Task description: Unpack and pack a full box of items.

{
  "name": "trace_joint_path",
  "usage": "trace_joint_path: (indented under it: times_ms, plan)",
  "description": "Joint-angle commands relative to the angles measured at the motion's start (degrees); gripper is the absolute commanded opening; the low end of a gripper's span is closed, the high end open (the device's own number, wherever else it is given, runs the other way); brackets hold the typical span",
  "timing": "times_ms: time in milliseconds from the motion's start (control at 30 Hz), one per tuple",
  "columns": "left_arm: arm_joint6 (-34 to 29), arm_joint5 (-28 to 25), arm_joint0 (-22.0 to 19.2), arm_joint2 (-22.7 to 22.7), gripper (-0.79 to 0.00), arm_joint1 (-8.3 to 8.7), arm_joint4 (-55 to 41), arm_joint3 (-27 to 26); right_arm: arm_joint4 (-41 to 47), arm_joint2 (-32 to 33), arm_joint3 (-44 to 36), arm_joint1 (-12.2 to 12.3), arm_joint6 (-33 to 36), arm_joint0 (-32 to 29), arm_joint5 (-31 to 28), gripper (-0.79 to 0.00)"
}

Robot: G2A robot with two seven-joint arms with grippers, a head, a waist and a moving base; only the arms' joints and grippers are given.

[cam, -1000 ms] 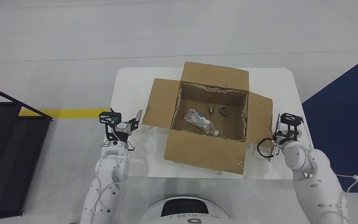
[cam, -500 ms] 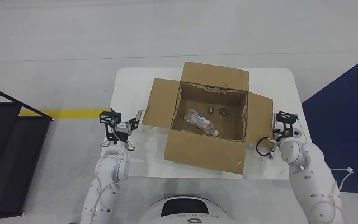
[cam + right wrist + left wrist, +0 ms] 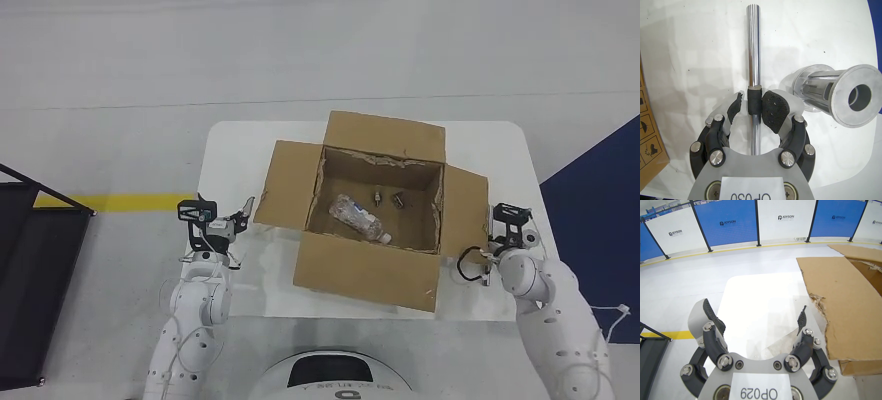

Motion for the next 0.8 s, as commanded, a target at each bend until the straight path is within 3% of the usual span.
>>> trace_joint_path:
  times_ms: [0,433,567,767]
  plan:
    - [0.0,0.0,0.0,0.0,0.0,0.0,0.0,0.0,0.9,0.8,-1.3,0.0,-0.7,-1.1,-0.5,-0.425]
    - [0.0,0.0,0.0,0.0,0.0,0.0,0.0,0.0,11.4,13.6,-19.2,-0.7,-11.2,-18.9,-3.1,-0.44]
    - [0.0,0.0,0.0,0.0,0.0,0.0,0.0,0.0,17.4,18.4,-24.4,-1.4,-17.1,-24.8,-4.7,-0.409]
    - [0.0,0.0,0.0,0.0,0.0,0.0,0.0,0.0,26.9,24.0,-32.1,-2.4,-21.9,-29.8,-9.2,-0.459]
